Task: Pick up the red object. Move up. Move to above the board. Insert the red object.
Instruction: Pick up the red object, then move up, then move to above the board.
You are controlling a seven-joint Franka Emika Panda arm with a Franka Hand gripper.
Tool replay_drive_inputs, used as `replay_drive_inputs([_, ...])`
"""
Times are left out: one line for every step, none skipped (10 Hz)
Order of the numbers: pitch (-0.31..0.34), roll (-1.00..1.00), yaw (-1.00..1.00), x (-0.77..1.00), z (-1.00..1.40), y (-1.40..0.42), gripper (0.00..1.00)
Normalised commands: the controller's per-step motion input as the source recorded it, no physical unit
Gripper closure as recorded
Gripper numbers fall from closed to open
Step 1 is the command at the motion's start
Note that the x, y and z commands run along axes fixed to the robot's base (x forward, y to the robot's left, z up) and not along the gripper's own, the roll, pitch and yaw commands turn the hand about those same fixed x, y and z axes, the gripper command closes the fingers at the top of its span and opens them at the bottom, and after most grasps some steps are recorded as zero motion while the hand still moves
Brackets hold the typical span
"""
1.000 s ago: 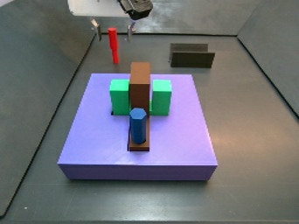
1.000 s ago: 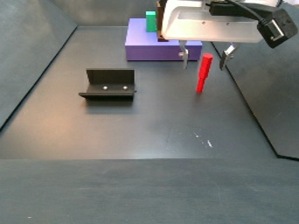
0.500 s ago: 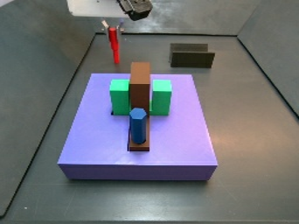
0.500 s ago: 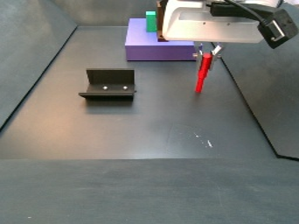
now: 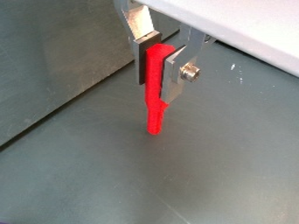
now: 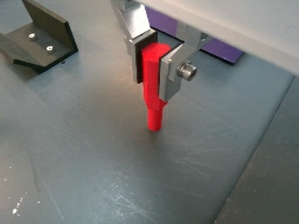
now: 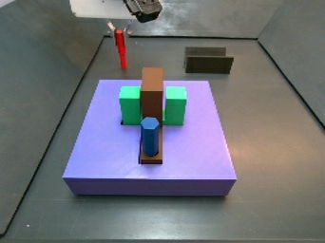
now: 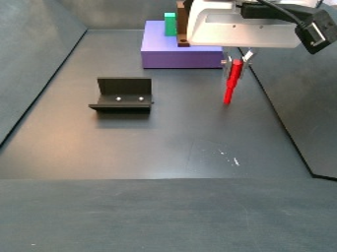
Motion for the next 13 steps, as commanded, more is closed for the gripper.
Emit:
replay_drive_inputs([0.0, 0.0, 0.0, 0.0, 0.0, 0.0, 1.0])
replay_drive_inputs([0.0, 0.0, 0.0, 0.0, 0.0, 0.0, 1.0])
replay_drive_inputs([0.0, 0.0, 0.0, 0.0, 0.0, 0.0, 1.0])
replay_drive_inputs([0.0, 0.0, 0.0, 0.0, 0.0, 0.0, 1.0])
replay_drive_inputs([0.0, 0.0, 0.0, 0.0, 0.0, 0.0, 1.0])
replay_drive_inputs([0.0, 0.0, 0.0, 0.0, 0.0, 0.0, 1.0])
replay_drive_inputs([0.0, 0.0, 0.0, 0.0, 0.0, 0.0, 1.0])
replay_drive_inputs([0.0, 0.0, 0.0, 0.0, 0.0, 0.0, 1.0])
replay_drive_inputs([0.0, 0.0, 0.0, 0.0, 0.83, 0.0, 1.0])
replay_drive_inputs([0.035, 0.0, 0.0, -0.06, 0.78, 0.0, 1.0])
replay_drive_inputs([0.047, 0.02, 0.0, -0.09, 0.54, 0.02, 1.0])
replay_drive_inputs([0.024, 0.04, 0.0, -0.06, 0.35, 0.02, 1.0])
replay_drive_inputs([0.0, 0.0, 0.0, 0.0, 1.4, 0.0, 1.0])
